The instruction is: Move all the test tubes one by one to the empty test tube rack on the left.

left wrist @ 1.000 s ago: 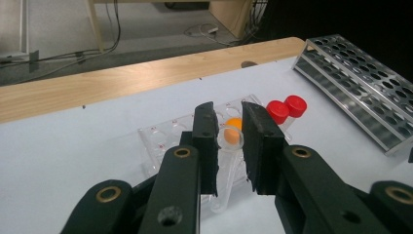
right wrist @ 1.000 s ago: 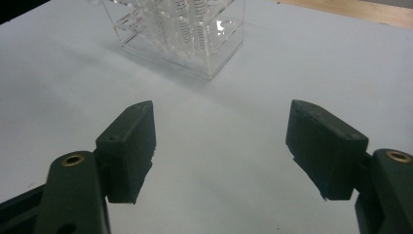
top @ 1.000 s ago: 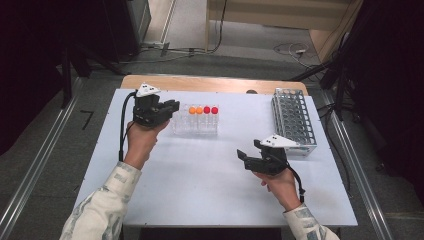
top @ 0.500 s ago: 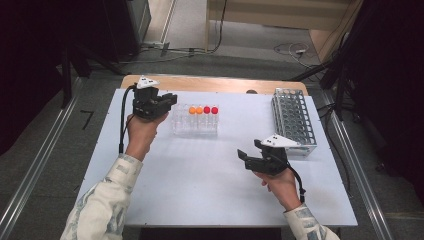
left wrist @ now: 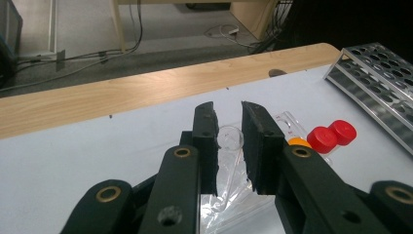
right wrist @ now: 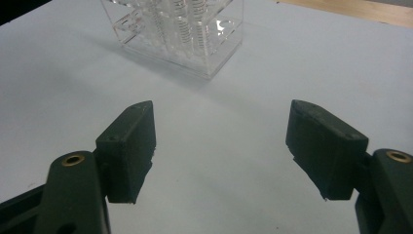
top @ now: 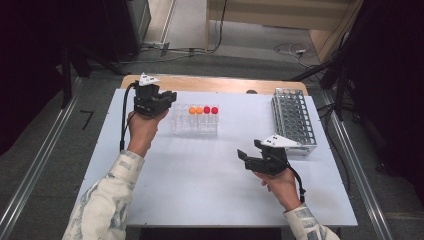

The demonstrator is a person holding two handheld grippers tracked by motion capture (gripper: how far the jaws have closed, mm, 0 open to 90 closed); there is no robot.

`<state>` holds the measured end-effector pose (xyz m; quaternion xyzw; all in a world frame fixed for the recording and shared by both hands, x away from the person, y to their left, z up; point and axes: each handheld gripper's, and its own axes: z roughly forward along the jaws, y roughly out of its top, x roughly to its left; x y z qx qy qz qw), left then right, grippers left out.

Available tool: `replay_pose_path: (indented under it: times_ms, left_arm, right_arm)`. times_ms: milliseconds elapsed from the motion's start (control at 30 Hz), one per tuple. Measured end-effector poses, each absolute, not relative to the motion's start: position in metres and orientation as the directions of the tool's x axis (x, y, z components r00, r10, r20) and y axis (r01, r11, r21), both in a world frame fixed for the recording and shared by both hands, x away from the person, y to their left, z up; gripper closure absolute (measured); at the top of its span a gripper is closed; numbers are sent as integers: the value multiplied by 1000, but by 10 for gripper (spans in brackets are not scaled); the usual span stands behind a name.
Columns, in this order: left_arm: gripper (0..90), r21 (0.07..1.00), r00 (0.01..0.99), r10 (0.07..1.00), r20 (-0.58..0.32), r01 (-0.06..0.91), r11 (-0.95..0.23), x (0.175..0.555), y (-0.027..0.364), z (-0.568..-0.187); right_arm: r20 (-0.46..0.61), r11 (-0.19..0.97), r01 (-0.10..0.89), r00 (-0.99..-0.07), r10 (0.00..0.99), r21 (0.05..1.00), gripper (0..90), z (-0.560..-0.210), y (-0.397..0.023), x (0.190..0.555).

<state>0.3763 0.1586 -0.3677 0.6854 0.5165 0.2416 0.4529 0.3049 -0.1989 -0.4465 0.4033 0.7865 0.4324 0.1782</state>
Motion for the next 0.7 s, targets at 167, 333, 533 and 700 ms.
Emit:
replay_pose_path:
  times_ms: [167,333,533,700]
  left_arm:
    - [772,869,346,929,-130,491,-62,378,157,-370]
    - [772,867,343,934,-102,490,-85,378,154,-372]
    - [772,859,344,936,-80,500,-110,378,151,-380]
    - [772,852,343,936,-75,510,-118,379,148,-389]
  right_arm:
    - [69,300,481,-610,789,824,248,-447,-199,305]
    - [69,296,482,-606,792,824,248,-447,-201,305]
    - [68,300,482,-609,790,823,248,-447,-200,305]
    - [71,297,484,-606,793,823,248,-447,-201,305]
